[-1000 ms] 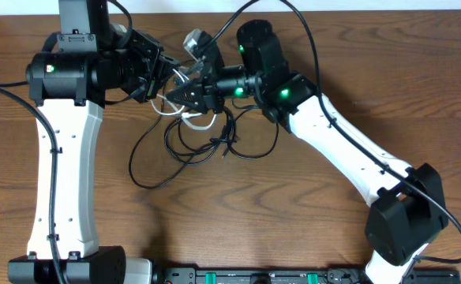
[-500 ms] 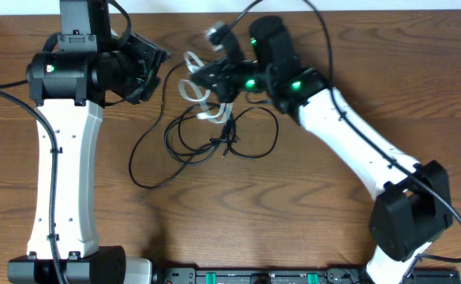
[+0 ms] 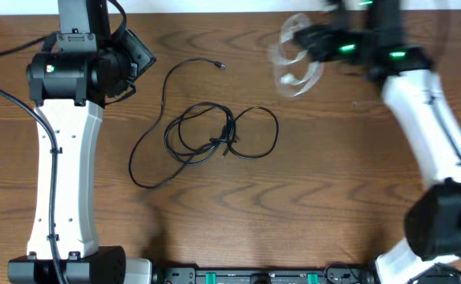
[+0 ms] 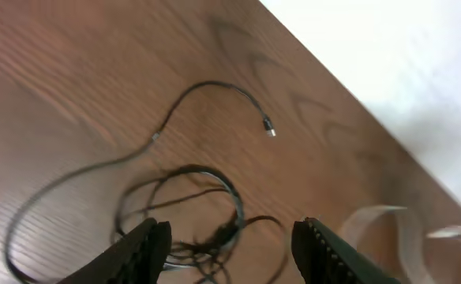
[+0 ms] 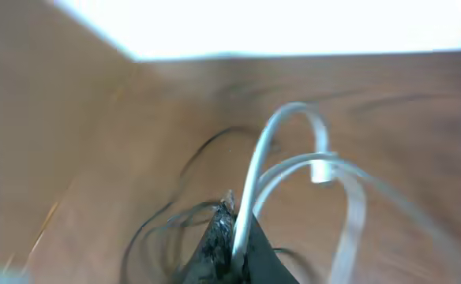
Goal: Untangle cables
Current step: 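Pull the white cable away to the upper right with the right gripper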
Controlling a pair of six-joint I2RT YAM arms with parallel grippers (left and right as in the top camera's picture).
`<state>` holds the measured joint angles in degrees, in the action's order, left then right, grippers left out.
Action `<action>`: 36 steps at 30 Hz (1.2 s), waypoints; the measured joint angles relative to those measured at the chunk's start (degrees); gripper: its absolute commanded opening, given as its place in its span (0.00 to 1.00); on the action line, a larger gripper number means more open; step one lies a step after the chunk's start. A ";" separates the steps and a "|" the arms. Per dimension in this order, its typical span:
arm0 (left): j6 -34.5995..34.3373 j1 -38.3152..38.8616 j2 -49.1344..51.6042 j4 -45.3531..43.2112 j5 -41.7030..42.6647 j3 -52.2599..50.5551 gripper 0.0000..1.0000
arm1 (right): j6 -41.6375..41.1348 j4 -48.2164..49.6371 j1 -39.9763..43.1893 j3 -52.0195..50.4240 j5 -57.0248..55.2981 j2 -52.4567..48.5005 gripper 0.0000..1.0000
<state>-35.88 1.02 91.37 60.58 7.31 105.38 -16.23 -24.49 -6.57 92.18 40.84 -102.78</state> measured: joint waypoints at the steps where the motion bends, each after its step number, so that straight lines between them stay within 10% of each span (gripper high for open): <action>1: 1.79 0.00 0.00 0.02 -0.07 0.00 0.55 | -0.20 -1.44 3.74 0.20 -1.42 0.96 0.01; 13: 7.45 0.00 0.00 -0.02 -0.17 0.00 0.55 | 1.88 -13.11 26.14 23.12 -21.29 -3.34 0.01; 36: 7.48 0.00 0.00 0.09 -0.17 0.00 0.55 | 3.28 32.98 23.91 23.93 -45.57 -35.54 0.01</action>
<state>-28.40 1.02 91.37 60.66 7.14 105.38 -12.95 8.49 17.34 116.11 -4.73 -138.32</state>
